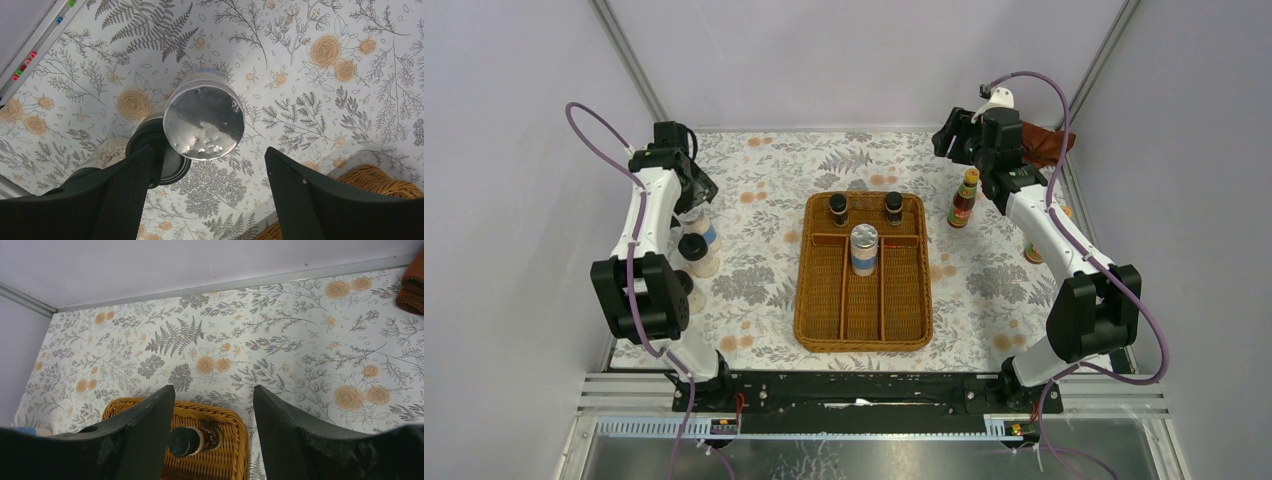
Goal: Organize the condiment bottles
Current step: Pick up the bottle from the center of the board.
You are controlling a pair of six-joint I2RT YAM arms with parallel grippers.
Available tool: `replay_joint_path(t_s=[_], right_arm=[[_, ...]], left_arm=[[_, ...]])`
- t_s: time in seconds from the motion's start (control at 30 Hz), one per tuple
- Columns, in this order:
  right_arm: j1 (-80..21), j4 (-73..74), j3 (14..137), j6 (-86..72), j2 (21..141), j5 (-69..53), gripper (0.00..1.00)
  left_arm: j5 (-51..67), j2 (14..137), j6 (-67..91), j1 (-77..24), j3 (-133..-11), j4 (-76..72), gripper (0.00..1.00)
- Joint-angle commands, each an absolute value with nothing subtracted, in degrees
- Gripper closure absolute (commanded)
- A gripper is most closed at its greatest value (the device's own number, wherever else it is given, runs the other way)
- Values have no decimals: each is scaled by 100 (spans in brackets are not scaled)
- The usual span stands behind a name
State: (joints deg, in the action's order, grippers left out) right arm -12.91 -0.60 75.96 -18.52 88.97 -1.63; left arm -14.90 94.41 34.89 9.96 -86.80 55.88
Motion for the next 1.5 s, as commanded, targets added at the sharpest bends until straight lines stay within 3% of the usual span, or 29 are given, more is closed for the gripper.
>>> replay_joint_path(t_s=[0.0, 0.9, 1.17, 1.37, 1.47], right_arm=[[-1255, -217, 7697, -1746, 8810, -207, 34], [-1257, -204, 7927, -1635, 9187, -147, 34], [-1250, -202, 7988, -1618, 9263, -128, 34], [-1257, -194, 8037, -1615, 9290, -117, 34], [-1255, -178, 8074, -1626, 9299, -125, 34]], left_arm=[[-1363, 9592, 3524, 1085, -8624, 5268, 14], [-1087, 10006, 3395, 1342, -8662, 5048, 18], [-883, 10073, 3342, 1396, -8641, 4952, 43], [-744, 10047, 3348, 1392, -8525, 4880, 98], [-622, 10036, 3348, 1389, -8508, 4857, 100]])
